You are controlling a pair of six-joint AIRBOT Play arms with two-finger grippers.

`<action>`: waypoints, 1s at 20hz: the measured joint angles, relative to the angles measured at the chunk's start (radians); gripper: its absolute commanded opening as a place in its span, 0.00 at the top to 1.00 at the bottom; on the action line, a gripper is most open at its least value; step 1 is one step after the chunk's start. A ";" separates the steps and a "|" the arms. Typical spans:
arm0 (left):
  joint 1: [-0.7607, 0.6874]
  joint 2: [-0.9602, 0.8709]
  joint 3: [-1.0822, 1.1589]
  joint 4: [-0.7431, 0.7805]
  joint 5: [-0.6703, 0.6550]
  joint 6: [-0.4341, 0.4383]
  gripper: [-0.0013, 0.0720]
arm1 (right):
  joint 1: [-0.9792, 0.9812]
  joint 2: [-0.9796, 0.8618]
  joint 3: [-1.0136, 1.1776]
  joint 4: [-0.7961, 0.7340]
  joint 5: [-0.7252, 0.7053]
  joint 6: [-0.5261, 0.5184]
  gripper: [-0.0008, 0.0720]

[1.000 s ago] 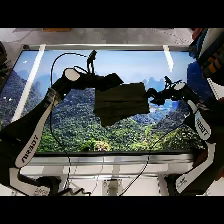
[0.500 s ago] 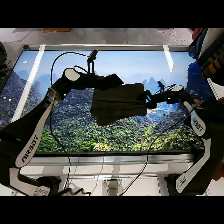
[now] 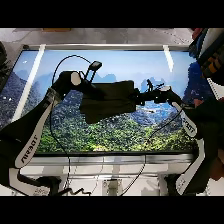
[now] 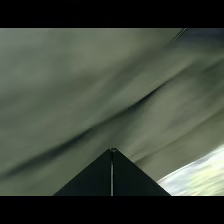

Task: Fold the clothes and pants, and hang the long-sleeved shirts on hangers.

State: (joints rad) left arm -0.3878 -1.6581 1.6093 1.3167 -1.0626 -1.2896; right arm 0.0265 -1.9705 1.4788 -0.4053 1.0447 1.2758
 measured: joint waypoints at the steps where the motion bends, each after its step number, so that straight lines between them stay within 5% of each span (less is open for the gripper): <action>1: 0.003 0.005 0.000 0.105 -0.033 -0.025 0.95 | -0.003 0.010 0.014 0.014 0.001 -0.008 0.93; 6: 0.054 0.080 0.000 0.387 -0.146 -0.089 0.95 | -0.081 0.131 0.081 0.045 0.022 -0.029 0.93; 14: 0.176 0.305 0.000 0.478 -0.219 -0.117 0.95 | -0.458 0.473 0.103 0.044 0.098 0.086 0.93; 20: 0.241 0.427 0.000 0.487 -0.249 -0.121 0.95 | -0.868 0.731 0.103 -0.272 0.193 0.339 0.94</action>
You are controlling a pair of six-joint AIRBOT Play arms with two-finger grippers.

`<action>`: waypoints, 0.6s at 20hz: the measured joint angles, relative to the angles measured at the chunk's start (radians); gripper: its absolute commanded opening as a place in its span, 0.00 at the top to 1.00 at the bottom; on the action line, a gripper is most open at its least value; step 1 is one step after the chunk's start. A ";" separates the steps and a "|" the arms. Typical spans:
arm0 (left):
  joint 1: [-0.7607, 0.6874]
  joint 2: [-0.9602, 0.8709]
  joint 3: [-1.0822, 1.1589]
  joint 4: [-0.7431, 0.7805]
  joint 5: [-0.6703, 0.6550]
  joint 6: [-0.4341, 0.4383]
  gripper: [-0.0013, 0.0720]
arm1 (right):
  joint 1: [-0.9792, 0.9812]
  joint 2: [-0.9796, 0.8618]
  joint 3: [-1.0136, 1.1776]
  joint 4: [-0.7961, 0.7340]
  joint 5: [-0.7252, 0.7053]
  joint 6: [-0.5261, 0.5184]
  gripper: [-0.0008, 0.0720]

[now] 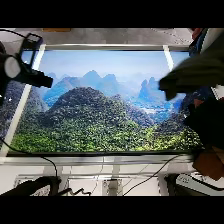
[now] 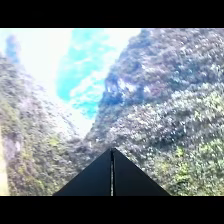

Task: Fold the clothes and pants, and hang the long-sleeved shirts on hangers.

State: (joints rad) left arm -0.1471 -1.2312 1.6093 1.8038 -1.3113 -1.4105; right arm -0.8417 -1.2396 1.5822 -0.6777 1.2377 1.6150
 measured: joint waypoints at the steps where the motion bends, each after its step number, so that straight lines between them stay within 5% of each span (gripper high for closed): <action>1: 0.006 0.011 0.000 0.000 -0.002 0.000 0.95 | -0.064 0.031 0.000 -0.086 0.030 0.040 0.93; 7: 0.018 0.034 0.000 -0.003 -0.007 0.000 0.95 | -0.414 0.131 0.000 -0.529 0.279 0.181 0.92; 8: 0.018 0.035 0.000 -0.003 -0.007 0.000 0.95 | -0.459 0.135 0.000 -0.569 0.303 0.190 0.76; 10: 0.019 0.037 0.000 -0.004 -0.007 0.000 0.95 | -0.525 0.141 0.000 -0.650 0.317 0.217 0.04; 12: 0.019 0.036 0.000 -0.005 -0.008 0.000 0.95 | -0.560 0.141 0.001 -0.687 0.317 0.238 0.03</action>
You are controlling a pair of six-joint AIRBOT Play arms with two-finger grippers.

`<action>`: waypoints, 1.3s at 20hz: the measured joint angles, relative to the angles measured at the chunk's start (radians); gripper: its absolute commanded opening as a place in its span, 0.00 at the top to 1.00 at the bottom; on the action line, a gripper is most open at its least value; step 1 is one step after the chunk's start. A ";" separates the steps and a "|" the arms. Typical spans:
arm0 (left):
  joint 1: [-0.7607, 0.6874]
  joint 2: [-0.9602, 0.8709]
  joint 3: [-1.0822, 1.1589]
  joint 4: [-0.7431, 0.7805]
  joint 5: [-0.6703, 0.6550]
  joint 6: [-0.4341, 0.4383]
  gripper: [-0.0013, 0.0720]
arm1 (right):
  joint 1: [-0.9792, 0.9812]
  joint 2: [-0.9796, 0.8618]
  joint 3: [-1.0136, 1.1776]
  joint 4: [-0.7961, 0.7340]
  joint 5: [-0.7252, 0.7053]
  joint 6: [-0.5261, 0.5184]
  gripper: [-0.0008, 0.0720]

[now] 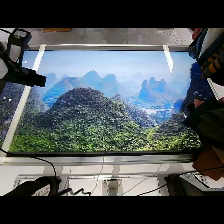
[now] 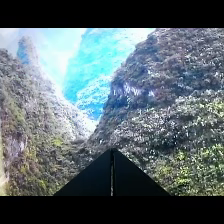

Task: Fold the clothes and pants, and hang the long-sleeved shirts on hangers.

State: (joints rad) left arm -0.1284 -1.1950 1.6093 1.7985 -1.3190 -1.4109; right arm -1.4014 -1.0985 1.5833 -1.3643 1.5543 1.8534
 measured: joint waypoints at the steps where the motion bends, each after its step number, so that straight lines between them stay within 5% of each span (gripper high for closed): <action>1: 0.000 -0.002 0.000 0.000 0.000 0.000 0.95 | -0.010 0.000 0.000 -0.001 0.000 0.007 0.04; 3: 0.000 -0.005 0.000 0.000 0.000 0.000 0.95 | -0.023 -0.001 0.000 -0.010 -0.002 0.017 0.05; 4: 0.000 -0.006 0.000 0.000 0.000 0.000 0.95 | -0.028 -0.001 0.000 -0.019 -0.002 0.019 0.20; 6: 0.000 -0.007 0.000 0.000 0.000 0.000 0.95 | -0.030 -0.001 -0.003 0.015 -0.005 0.023 0.74; 7: 0.000 -0.008 0.000 0.000 0.000 0.000 0.95 | -0.024 -0.001 -0.006 0.037 -0.009 0.023 0.91; 12: 0.000 -0.008 0.000 0.000 0.000 0.000 0.95 | 0.225 -0.002 -0.016 0.125 -0.054 -0.071 0.93; 19: 0.000 -0.008 0.000 0.000 0.000 0.000 0.95 | 1.042 -0.002 -0.018 0.107 -0.073 -0.289 0.93; 26: 0.000 -0.008 0.000 0.000 0.000 0.000 0.95 | 1.487 -0.001 -0.018 -0.086 -0.116 -0.337 0.93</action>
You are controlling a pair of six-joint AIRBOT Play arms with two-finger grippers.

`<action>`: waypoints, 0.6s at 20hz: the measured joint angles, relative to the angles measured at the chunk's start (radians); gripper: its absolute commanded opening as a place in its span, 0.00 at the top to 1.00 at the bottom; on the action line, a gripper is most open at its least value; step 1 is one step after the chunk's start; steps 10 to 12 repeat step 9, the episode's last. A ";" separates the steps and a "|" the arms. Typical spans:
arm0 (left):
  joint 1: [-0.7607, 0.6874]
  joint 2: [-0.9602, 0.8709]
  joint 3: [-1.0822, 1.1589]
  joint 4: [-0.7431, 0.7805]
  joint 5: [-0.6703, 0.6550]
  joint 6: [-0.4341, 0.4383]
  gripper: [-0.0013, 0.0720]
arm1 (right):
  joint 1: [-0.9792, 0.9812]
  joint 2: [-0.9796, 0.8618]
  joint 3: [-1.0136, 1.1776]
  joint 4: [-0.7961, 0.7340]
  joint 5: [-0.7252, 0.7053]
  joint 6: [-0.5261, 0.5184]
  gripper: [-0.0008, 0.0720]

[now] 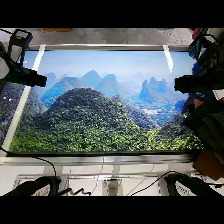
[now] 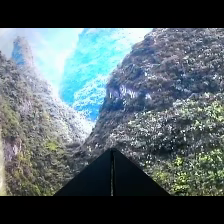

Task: Fold the clothes and pants, and hang the long-sleeved shirts on hangers.

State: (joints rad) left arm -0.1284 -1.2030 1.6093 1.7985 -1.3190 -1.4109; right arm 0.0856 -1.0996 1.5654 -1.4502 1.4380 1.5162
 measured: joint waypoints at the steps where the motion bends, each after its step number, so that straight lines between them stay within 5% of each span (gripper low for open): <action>1: 0.000 0.000 0.000 0.000 0.000 0.000 0.95 | 0.017 0.000 0.000 -0.008 -0.002 -0.002 0.93; 12: 0.000 0.000 0.000 0.000 0.000 0.000 0.95 | 0.060 0.000 0.000 -0.041 -0.016 -0.008 0.93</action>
